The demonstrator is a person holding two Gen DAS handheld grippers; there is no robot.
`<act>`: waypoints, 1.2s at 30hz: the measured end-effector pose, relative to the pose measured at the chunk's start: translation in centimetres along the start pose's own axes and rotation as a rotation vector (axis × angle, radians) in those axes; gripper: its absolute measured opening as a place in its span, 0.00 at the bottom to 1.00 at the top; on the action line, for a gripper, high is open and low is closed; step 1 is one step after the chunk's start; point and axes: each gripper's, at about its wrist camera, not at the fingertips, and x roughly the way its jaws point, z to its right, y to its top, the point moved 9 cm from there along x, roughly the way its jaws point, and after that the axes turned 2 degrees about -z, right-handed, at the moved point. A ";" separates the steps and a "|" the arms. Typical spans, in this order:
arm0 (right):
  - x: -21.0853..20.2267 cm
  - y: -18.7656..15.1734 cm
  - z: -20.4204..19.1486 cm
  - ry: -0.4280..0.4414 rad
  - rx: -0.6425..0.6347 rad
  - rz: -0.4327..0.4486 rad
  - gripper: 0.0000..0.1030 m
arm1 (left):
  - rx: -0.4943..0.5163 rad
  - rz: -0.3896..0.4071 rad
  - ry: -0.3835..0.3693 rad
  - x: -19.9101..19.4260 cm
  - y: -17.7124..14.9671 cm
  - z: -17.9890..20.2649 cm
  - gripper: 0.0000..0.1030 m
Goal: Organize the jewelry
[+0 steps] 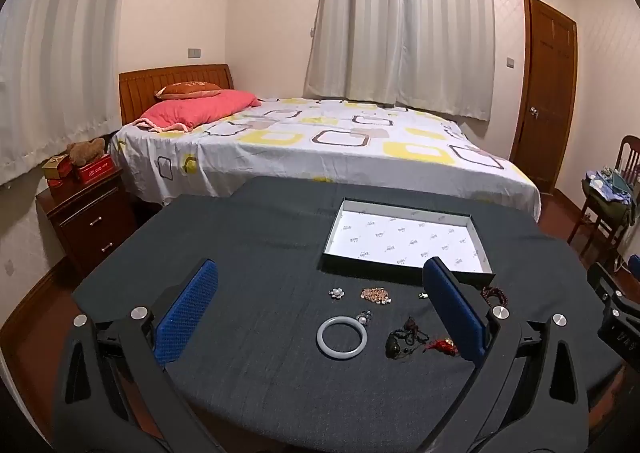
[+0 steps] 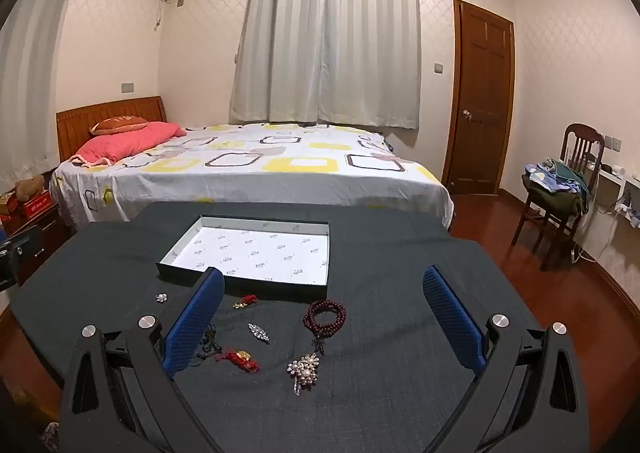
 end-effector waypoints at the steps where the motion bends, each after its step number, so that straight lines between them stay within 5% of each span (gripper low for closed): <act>1: 0.0 0.0 0.0 0.001 0.002 0.004 0.94 | 0.002 -0.003 0.002 0.1 0.0 0.0 0.97; 36: -0.7 0.8 -0.3 0.007 -0.002 0.026 0.94 | -0.020 -0.004 -0.012 -0.7 0.4 -0.3 0.97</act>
